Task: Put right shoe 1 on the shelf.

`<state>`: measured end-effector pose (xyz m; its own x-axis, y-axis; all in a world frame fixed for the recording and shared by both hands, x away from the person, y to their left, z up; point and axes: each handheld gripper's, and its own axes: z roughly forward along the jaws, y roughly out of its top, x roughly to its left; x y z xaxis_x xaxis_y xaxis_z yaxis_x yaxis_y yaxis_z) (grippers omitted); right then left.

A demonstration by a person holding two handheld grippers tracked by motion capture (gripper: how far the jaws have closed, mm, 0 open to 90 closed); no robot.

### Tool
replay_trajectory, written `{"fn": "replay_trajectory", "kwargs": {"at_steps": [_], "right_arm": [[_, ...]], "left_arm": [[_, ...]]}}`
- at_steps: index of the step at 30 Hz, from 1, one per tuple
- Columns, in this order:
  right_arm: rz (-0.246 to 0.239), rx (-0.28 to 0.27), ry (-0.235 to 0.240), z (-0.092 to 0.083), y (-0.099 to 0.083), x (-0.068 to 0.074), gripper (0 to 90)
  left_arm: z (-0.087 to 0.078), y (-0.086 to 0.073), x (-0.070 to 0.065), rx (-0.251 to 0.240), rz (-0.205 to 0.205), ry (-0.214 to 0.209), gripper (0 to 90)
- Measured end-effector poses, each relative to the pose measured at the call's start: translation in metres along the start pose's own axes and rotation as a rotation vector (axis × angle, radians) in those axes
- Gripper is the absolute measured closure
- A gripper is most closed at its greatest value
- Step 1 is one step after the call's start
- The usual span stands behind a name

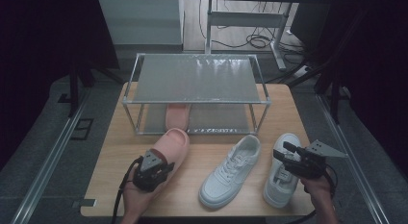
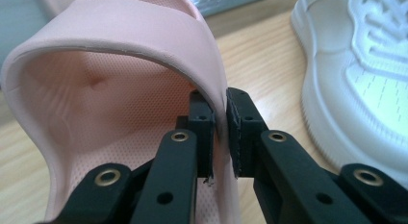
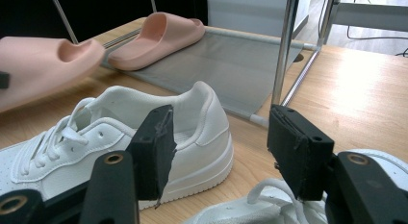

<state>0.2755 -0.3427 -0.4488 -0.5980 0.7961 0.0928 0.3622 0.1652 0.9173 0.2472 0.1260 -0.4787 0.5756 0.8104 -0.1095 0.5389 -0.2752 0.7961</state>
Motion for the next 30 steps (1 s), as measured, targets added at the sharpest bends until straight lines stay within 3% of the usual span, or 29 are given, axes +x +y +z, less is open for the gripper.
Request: {"fn": "replay_trajectory", "kwargs": {"at_steps": [6,17,23,29,30], "right_arm": [[0.005,-0.004,-0.002,-0.001,0.0,-0.002,42.9],[0.007,-0.007,0.003,-0.002,0.0,-0.003,42.9],[0.005,0.0,0.007,0.001,-0.001,-0.002,42.9],[0.005,-0.005,0.009,-0.001,-0.001,-0.003,42.9],[0.007,-0.007,0.009,-0.001,-0.001,-0.003,42.9]], "left_arm": [[0.031,0.03,-0.01,-0.012,0.021,-0.002,82.0],[0.086,0.07,-0.018,-0.005,0.001,0.033,81.9],[0.13,0.092,-0.019,-0.025,-0.067,0.116,81.9],[0.151,0.096,-0.02,-0.033,-0.103,0.148,81.9],[0.157,0.097,-0.022,-0.045,-0.103,0.177,81.9]]}}
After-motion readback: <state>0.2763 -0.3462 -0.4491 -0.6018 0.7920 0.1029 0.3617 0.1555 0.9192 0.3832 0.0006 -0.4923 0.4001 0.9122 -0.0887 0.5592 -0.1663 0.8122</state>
